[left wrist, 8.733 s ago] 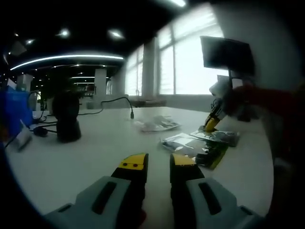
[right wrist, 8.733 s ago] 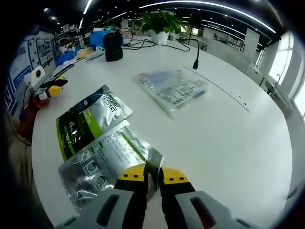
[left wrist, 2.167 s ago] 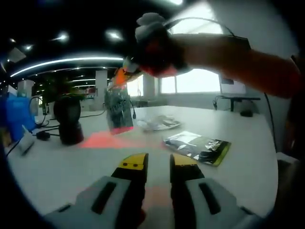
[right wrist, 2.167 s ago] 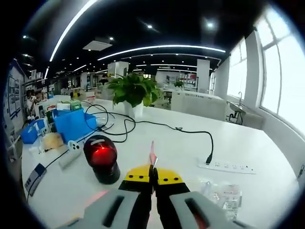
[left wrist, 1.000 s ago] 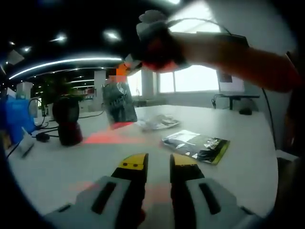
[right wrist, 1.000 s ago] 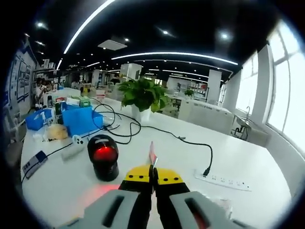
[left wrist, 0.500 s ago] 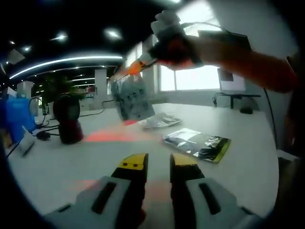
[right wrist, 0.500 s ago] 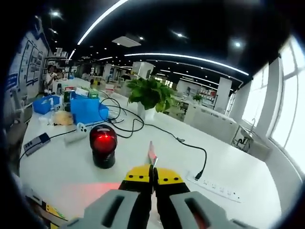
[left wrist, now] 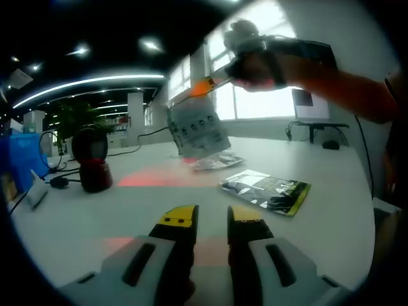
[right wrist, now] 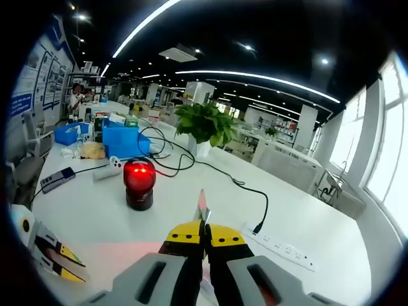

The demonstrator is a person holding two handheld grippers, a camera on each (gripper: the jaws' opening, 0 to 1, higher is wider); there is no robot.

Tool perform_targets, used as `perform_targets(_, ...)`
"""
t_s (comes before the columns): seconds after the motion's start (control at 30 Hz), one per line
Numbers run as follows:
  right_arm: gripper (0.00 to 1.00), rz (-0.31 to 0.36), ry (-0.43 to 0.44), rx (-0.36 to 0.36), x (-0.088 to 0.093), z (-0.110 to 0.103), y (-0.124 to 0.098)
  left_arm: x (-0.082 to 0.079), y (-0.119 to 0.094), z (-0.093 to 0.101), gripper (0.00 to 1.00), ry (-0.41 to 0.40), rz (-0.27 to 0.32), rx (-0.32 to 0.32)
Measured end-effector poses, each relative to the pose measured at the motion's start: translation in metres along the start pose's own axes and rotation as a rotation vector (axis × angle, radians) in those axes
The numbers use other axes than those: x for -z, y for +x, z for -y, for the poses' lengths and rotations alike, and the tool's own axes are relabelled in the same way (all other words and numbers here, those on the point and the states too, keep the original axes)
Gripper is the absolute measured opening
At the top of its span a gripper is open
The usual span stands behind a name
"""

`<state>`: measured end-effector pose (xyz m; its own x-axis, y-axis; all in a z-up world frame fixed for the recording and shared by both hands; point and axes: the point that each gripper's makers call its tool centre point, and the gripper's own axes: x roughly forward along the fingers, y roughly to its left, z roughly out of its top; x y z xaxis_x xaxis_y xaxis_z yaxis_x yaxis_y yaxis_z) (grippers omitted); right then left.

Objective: Clip sheet goods on table flip sheet goods clip sheet goods scan sheet goods put sheet goods back to table

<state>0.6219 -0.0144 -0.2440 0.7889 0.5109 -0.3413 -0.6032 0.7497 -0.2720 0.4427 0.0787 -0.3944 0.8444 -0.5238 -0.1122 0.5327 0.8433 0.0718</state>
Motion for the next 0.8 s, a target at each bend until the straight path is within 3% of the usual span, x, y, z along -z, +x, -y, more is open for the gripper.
perform_targets(0.3,0.0,-0.003,0.019,0.006,0.006,0.025,-0.012,0.001,0.0,-0.003,0.11,-0.011,-0.001,-0.008)
perform_targets(0.5,0.0,-0.042,0.043,-0.09,0.02,0.028,-0.017,0.001,0.0,-0.004,0.11,-0.024,0.003,-0.008)
perform_targets(0.63,0.0,-0.052,0.113,-0.118,0.031,0.036,-0.011,0.002,0.001,-0.003,0.11,-0.013,-0.002,-0.007)
perform_targets(0.8,0.0,-0.095,0.11,-0.098,0.048,0.054,0.002,0.005,0.002,-0.004,0.11,-0.004,-0.017,-0.013)
